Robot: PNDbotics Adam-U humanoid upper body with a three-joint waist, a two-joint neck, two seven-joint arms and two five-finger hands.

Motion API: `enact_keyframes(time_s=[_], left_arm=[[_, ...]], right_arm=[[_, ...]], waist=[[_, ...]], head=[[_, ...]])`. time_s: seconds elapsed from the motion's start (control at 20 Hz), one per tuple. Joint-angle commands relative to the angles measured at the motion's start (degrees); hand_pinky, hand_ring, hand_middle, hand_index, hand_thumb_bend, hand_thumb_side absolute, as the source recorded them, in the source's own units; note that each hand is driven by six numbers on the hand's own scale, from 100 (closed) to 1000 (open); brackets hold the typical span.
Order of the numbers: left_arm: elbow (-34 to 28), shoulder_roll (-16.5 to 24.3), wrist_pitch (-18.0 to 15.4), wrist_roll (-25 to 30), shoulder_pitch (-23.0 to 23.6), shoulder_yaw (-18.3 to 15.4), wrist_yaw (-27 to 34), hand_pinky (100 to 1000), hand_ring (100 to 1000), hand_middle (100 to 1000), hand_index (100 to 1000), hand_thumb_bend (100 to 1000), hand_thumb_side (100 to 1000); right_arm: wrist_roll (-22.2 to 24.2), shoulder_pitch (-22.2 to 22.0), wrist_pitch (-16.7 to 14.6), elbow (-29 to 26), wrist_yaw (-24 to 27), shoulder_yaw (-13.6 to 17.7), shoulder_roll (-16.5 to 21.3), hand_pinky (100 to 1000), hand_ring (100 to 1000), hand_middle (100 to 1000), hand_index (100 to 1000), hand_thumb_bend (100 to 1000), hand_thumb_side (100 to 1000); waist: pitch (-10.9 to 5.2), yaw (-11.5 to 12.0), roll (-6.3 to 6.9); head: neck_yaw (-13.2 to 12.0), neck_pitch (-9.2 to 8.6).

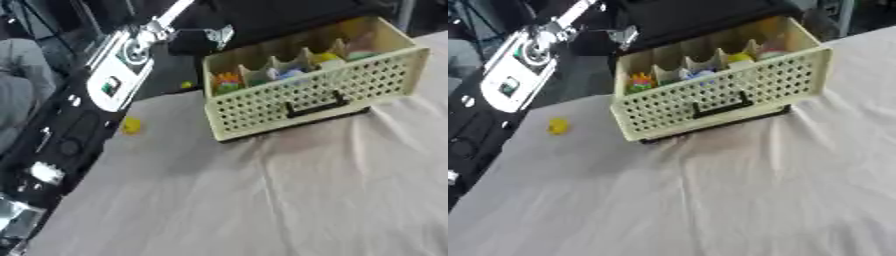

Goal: Pick up objects from table and place into drawer.

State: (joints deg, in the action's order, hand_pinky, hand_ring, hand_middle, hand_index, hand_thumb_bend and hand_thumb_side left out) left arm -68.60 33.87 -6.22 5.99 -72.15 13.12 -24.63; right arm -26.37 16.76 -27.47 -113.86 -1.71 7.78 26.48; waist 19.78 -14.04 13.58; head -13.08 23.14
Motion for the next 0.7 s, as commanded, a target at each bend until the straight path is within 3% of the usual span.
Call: enact_keyframes(time_s=[0.05, 0.4, 0.7], left_arm=[[-2.5, 3.12, -0.04, -11.0, -0.94, -2.73, 5.49, 398, 650, 833, 886, 211, 500], [-8.82, 9.66, -4.73, -42.8, 3.68, -4.42, 15.18, 416, 605, 797, 844, 284, 460], [-21.68, 13.07, -4.67, -56.45, 9.49, -8.96, 24.47, 425, 576, 765, 831, 319, 455]], right_arm=[[0.01, -0.02, 0.14, -0.74, -0.4, 0.25, 1.06, 497, 515, 491, 721, 100, 462], [-0.39, -1.03, -0.55, -0.74, -0.65, 0.39, 1.37, 497, 516, 492, 721, 100, 461], [-0.3, -2.25, -2.17, -0.74, -1.0, 0.35, 2.78, 495, 517, 495, 724, 100, 468]], waist=[[-1.55, 0.46, -0.93], [-2.09, 1.61, -1.63], [-2.42, 2.86, -2.76]], head=[[0.04, 0.65], [1.39, 1.68], [3.05, 2.65]])
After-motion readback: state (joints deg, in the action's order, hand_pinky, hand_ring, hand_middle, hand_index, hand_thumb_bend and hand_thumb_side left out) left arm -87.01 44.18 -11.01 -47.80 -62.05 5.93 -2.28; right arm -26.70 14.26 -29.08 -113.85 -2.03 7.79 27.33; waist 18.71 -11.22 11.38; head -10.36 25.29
